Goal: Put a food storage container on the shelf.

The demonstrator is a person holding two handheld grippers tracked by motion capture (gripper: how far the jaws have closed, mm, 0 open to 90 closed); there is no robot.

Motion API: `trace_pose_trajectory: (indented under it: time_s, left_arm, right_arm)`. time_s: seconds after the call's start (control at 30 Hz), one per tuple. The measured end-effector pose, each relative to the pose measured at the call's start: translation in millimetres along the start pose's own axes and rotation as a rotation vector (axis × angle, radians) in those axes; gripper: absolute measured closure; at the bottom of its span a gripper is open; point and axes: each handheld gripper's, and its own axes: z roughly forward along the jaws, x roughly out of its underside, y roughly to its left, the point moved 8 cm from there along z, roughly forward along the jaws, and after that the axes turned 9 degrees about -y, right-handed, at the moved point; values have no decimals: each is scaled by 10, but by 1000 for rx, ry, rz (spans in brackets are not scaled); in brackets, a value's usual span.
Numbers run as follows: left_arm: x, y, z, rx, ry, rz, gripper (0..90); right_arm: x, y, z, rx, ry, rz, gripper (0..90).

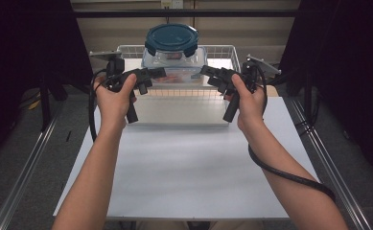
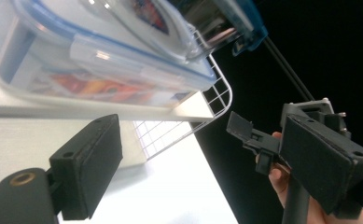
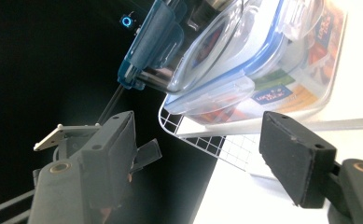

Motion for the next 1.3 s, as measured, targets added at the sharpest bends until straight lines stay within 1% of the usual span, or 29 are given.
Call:
trace_pose_trajectory:
  time_s: [0.07, 0.13, 0.2, 0.27, 0.3, 0.47, 0.53, 0.57, 0.67, 0.7, 0.8, 0.87, 0.93, 1.03, 1.1, 1.13, 1.23, 1.27, 1.3]
  left_arm:
    - [25, 11, -14, -1, 4, -1, 125]
    - [46, 20, -16, -2, -2, -3, 118]
    - [66, 38, -15, -12, -4, 8, 113]
    - [94, 43, -11, -1, 1, 2, 108]
    - [106, 49, -5, -4, -2, 5, 105]
    - [181, 93, 18, -18, 4, 17, 94]
    - [213, 113, 25, -18, 9, 23, 93]
    - [225, 121, 29, -19, 7, 16, 92]
    - [266, 155, 33, -27, 11, 26, 89]
    - [283, 156, 39, -22, 9, 19, 89]
    - [329, 173, 45, -24, 17, 27, 88]
    - [351, 182, 50, -21, 17, 25, 88]
    - [373, 201, 48, -30, 19, 36, 88]
    - [406, 211, 47, -24, 20, 31, 87]
    - [428, 239, 47, -35, 21, 41, 86]
    - [445, 244, 48, -28, 21, 32, 86]
    - [483, 277, 45, -33, 25, 42, 84]
    - [495, 281, 48, -33, 22, 34, 83]
    - [509, 293, 49, -36, 28, 36, 83]
  right_arm:
    - [27, -9, -9, -1, 9, -6, 275]
    - [54, -13, -25, -10, 8, -2, 274]
    - [77, -21, -43, -10, 16, -8, 272]
    - [90, -35, -55, -8, 14, -8, 268]
    - [95, -37, -61, -12, 15, -6, 266]
    - [129, -69, -88, -10, 13, -10, 254]
    - [150, -87, -96, -8, 19, -21, 251]
    - [161, -93, -97, -6, 21, -16, 250]
    - [194, -121, -98, -7, 25, -15, 246]
    - [204, -129, -99, -6, 28, -17, 244]
    - [232, -160, -97, -6, 24, -19, 232]
    - [249, -190, -105, 4, 26, -25, 228]
    - [266, -214, -114, 7, 26, -29, 224]
    - [306, -248, -130, 13, 33, -30, 221]
    - [326, -274, -137, 16, 35, -35, 218]
    - [335, -287, -140, 20, 38, -38, 218]
    - [369, -318, -151, 23, 39, -39, 216]
    - [380, -325, -153, 22, 38, -44, 216]
    - [392, -333, -159, 25, 43, -48, 216]
